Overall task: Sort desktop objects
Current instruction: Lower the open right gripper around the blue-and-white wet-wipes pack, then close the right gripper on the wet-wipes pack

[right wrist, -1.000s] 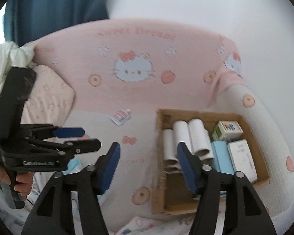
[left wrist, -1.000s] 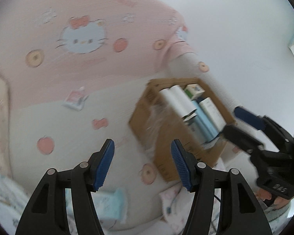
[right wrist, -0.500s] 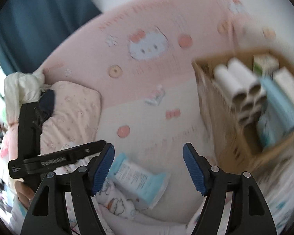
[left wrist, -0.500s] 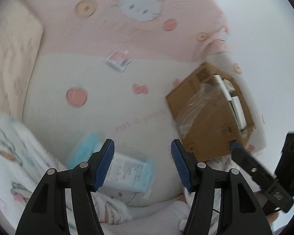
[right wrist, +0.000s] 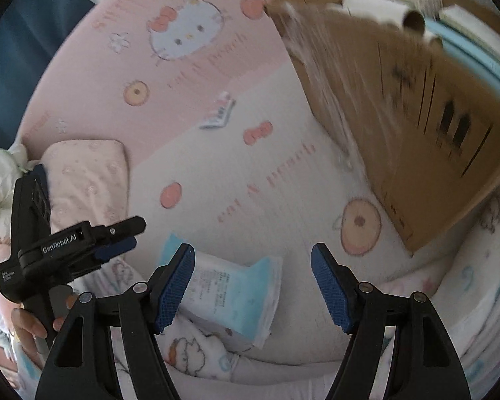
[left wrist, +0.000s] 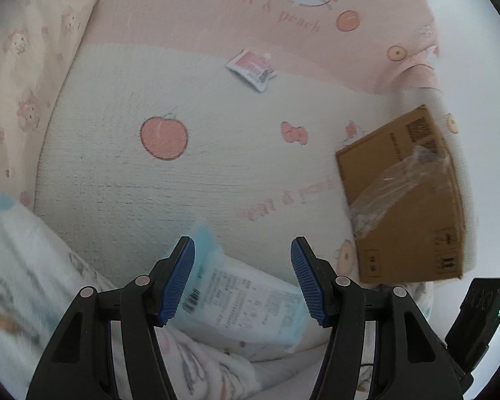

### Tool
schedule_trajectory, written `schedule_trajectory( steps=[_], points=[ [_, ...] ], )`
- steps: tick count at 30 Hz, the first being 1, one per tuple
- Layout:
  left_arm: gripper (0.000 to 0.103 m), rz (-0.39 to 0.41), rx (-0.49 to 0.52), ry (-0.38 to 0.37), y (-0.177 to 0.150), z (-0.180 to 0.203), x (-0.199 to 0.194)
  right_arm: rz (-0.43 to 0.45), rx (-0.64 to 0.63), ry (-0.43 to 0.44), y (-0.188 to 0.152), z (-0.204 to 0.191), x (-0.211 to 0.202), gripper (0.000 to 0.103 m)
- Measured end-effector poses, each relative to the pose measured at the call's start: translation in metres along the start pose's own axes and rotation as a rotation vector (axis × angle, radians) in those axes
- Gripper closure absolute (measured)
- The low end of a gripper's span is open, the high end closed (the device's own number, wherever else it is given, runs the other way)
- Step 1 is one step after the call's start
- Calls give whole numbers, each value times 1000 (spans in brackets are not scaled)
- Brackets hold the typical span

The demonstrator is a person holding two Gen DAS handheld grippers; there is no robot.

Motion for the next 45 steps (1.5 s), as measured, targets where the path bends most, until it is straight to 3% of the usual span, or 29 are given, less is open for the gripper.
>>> schedule_trajectory(
  steps=[3, 5, 9, 17, 19, 25, 30, 37, 45],
  points=[
    [39, -43, -32, -3, 0, -13, 15, -60, 30, 1, -9, 7, 15, 32],
    [50, -70, -55, -3, -1, -20, 22, -92, 49, 6, -15, 12, 25, 32],
    [52, -101, -63, 18, -2, -24, 28, -150, 74, -11, -20, 20, 47, 32],
    [52, -206, -8, 206, -19, -35, 45, -310, 51, 10, -46, 11, 79, 32],
    [52, -216, 7, 221, -21, -33, 47, -329, 58, 23, -50, 10, 83, 32],
    [52, -274, -22, 157, -33, -22, 52, -397, 42, 73, -59, -1, 96, 32],
    [52, -306, -41, 90, -40, -9, 55, -391, -46, 60, -54, -18, 102, 31],
    [53, -273, -95, 51, -23, -12, 57, -331, -180, 42, -26, -36, 107, 31],
    [52, -184, -112, -43, 9, -4, 59, -304, -190, 18, 13, -42, 129, 31]
  ],
)
Point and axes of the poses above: each gripper's, at about its wrist camera, not at the fingertips, and x roughly the way its jaws point, z to its right, y to its top, the point moved 10 cm from there along x, roughly the way its jaws point
